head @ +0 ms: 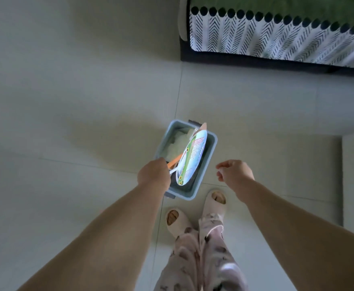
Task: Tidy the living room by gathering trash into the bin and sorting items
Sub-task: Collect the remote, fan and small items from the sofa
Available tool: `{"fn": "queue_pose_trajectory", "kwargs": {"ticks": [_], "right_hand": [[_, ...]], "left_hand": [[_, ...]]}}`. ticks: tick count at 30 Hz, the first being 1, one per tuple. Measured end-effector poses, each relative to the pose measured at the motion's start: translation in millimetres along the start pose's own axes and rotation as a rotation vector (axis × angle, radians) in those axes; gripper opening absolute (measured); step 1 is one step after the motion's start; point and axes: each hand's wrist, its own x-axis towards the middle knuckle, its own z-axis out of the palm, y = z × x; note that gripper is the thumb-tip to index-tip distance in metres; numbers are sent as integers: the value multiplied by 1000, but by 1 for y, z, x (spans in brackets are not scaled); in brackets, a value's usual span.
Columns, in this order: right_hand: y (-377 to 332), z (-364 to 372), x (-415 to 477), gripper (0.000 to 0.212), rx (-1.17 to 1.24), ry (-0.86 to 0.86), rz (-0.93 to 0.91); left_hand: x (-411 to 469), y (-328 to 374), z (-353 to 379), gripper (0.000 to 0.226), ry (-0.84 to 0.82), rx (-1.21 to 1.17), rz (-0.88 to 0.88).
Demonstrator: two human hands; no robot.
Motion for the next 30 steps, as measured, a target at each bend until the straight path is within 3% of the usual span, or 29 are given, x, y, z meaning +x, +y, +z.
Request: {"fn": "queue_pose_trajectory", "kwargs": {"ticks": [7, 19, 26, 30], "right_hand": [[32, 28, 50, 25, -3, -40, 60], [45, 51, 95, 27, -57, -84, 87], [35, 57, 86, 29, -73, -112, 56], [20, 51, 60, 32, -75, -117, 47]], "left_hand": [[61, 25, 52, 30, -42, -22, -12], [95, 1, 136, 36, -289, 113, -143], [98, -8, 112, 23, -7, 41, -173], [78, -15, 70, 31, 66, -17, -102]]}}
